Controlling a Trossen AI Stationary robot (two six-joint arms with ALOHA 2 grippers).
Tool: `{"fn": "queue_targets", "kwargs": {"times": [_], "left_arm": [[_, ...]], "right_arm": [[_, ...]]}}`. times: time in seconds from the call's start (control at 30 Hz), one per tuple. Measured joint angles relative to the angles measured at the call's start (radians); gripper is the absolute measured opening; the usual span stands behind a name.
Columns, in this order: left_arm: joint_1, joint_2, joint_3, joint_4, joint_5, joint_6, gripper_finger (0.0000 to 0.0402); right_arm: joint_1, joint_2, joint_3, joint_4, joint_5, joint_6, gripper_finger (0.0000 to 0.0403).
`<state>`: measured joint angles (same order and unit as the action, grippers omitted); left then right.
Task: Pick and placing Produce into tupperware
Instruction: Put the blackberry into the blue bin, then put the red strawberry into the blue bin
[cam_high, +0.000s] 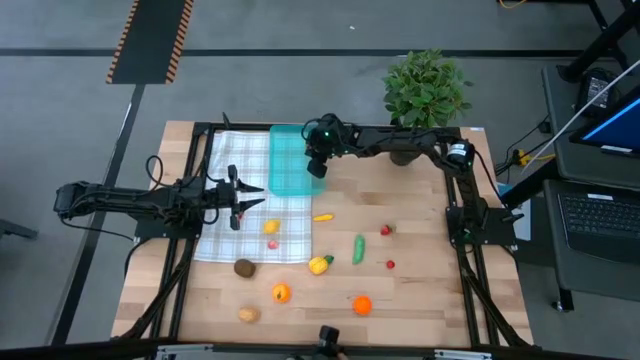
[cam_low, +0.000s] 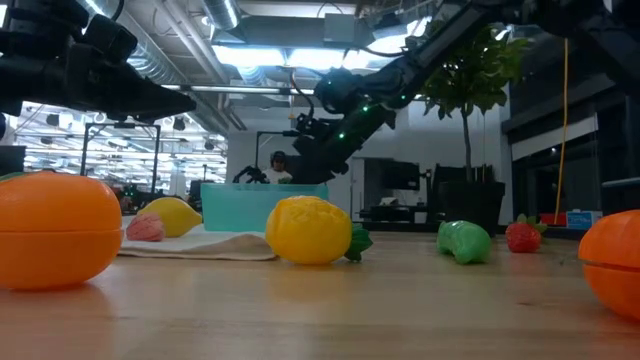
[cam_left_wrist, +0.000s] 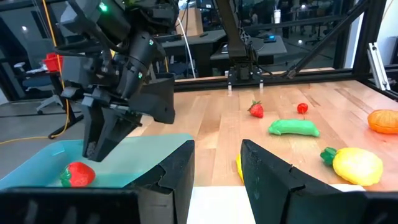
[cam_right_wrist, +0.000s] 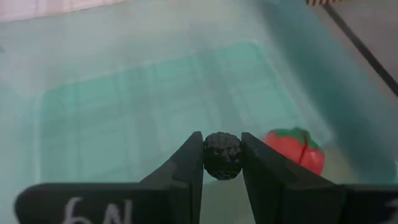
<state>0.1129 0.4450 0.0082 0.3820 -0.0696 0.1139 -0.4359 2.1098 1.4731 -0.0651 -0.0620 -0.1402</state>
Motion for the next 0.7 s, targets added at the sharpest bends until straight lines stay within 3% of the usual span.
{"fn": "queue_targets", "kwargs": {"times": [0.13,0.43,0.7], "left_arm": [[0.000,0.000,0.000,0.000,0.000,0.001,0.0124],[0.000,0.000,0.000,0.000,0.000,0.002,0.0124],[0.000,0.000,0.000,0.000,0.000,0.003,0.0124]], "right_arm": [[-0.007,0.000,0.000,0.007,0.000,0.000,0.0092],[-0.011,0.000,0.000,-0.005,0.000,0.016,0.0160],[-0.011,-0.007,0.005,-0.019,-0.002,0.052,0.0184]]}}
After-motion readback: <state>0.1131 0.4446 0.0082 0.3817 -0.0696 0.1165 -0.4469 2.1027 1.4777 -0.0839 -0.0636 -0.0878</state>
